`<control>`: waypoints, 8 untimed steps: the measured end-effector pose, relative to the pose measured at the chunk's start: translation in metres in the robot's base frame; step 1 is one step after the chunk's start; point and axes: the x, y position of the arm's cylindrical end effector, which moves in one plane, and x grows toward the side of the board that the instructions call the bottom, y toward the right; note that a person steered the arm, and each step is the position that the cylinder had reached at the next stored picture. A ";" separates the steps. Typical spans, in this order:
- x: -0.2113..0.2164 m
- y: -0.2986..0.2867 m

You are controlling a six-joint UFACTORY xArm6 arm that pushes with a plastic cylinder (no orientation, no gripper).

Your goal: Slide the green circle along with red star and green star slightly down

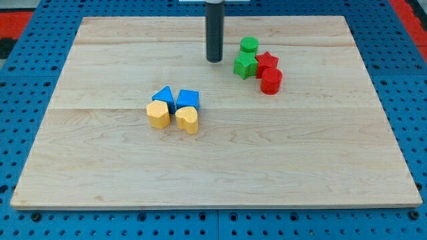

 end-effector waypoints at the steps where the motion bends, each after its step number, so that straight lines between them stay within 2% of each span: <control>1: -0.026 0.007; 3: -0.072 0.037; 5: -0.040 0.027; 8: -0.044 0.053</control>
